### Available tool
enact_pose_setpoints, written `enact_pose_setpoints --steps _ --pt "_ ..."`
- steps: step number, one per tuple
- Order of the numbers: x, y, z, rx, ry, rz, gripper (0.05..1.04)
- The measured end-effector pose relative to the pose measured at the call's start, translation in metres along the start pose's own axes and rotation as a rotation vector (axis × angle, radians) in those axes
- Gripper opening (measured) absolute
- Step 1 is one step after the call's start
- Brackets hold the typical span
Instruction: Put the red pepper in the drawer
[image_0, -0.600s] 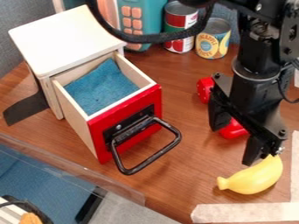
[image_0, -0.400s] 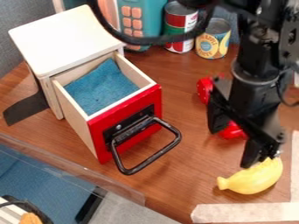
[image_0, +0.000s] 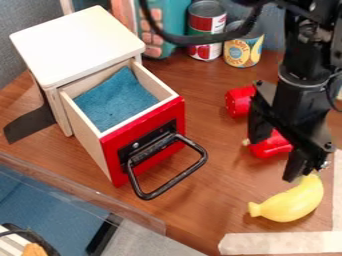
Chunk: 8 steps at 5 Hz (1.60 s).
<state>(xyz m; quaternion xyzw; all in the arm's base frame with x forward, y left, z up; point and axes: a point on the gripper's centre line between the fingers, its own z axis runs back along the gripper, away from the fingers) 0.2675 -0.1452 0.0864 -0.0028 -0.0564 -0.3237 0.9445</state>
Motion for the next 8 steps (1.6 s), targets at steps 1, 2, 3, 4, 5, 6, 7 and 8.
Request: enact_pose_setpoints --steps 1,2,3,4,5,6,7,8 --pt "0.012 0.005 0.003 0.003 -0.010 -0.021 1.000" --pt "0.022 0.012 0.001 0.005 -0.007 -0.055 1.000" --pt "0.032 0.015 -0.001 0.006 -0.011 -0.113 1.000" --pt "0.041 0.020 -0.003 0.042 -0.045 -0.160 1.000" --pt "0.049 0.027 -0.002 0.088 -0.092 -0.167 1.000" --pt "0.052 0.035 -0.011 0.114 -0.096 -0.169 1.000" --pt "0.056 0.044 -0.016 0.132 -0.100 -0.162 1.000" --pt "0.060 0.053 -0.028 0.135 -0.082 -0.149 1.000"
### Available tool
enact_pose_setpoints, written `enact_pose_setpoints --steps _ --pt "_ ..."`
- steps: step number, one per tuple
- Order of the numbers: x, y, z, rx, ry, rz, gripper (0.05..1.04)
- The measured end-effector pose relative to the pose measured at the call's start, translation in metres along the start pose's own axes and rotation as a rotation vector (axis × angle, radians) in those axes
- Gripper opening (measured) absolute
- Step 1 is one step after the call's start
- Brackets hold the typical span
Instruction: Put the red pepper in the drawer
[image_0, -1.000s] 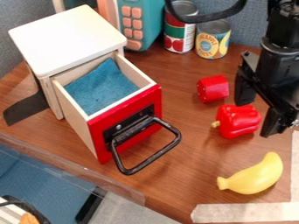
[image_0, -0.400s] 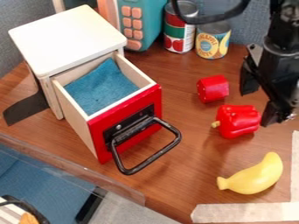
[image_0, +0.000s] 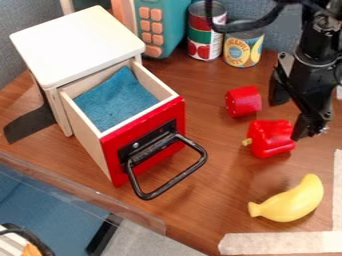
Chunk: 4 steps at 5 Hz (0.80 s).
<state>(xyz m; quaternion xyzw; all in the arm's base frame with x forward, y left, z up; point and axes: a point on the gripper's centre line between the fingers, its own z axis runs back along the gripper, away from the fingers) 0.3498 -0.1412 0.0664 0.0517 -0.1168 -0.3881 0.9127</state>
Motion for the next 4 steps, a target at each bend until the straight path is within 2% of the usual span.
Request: enact_pose_setpoints --steps 3,4 --pt "0.001 0.002 -0.037 -0.036 0.054 0.030 1.000" --pt "0.002 0.001 -0.043 -0.046 0.059 0.039 0.962"
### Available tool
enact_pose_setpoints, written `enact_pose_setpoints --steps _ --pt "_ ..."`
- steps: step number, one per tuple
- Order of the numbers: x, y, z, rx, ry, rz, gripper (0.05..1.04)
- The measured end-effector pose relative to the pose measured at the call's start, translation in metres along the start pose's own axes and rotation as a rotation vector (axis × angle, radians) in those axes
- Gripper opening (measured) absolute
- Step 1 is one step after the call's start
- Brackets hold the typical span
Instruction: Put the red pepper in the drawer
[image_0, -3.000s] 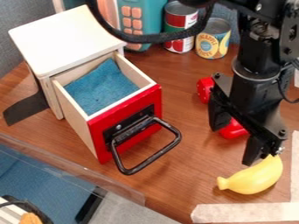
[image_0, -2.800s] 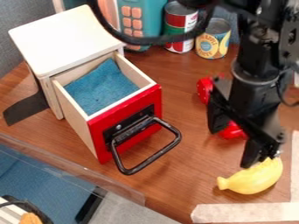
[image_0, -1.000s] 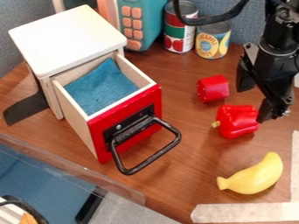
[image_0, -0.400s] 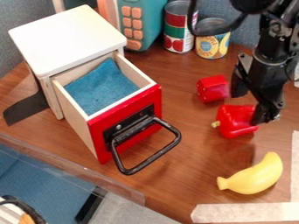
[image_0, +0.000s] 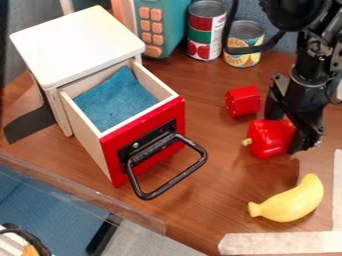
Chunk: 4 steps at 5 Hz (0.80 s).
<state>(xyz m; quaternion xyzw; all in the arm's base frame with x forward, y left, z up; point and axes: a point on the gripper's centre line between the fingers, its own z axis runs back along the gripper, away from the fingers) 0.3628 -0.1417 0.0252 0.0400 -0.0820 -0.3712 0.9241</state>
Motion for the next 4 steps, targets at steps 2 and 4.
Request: enact_pose_setpoints --steps 2,4 --pt "0.000 -0.004 -0.003 -0.015 -0.002 0.013 0.741" --pt "-0.010 -0.010 0.040 -0.027 -0.068 0.022 0.741"
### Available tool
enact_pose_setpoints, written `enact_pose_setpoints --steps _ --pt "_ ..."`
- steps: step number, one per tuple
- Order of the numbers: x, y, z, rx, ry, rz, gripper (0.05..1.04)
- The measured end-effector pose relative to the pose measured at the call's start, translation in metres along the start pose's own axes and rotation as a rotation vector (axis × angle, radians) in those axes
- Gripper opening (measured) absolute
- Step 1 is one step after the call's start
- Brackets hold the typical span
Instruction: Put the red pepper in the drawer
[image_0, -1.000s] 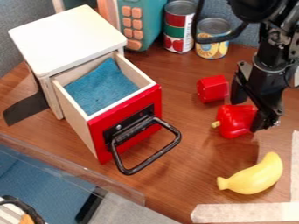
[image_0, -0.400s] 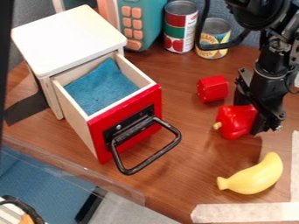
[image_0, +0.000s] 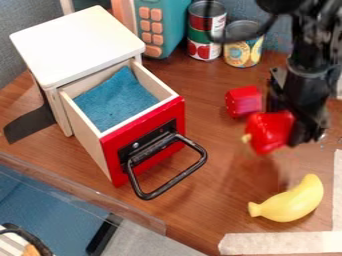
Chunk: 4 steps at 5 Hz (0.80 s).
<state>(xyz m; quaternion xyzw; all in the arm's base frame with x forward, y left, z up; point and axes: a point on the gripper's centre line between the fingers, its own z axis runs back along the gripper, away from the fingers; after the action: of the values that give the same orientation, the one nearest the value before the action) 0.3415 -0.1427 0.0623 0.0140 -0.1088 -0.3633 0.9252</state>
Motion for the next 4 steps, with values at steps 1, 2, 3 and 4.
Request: enact_pose_setpoints --steps 1,2,3,4 --pt "-0.004 -0.004 0.019 -0.005 -0.034 0.003 0.741" --pt "-0.017 -0.002 0.041 -0.004 -0.069 0.027 0.741" --pt "-0.035 0.006 0.058 0.004 -0.091 0.071 0.741" --pt "-0.055 0.014 0.071 0.007 -0.099 0.137 0.741"
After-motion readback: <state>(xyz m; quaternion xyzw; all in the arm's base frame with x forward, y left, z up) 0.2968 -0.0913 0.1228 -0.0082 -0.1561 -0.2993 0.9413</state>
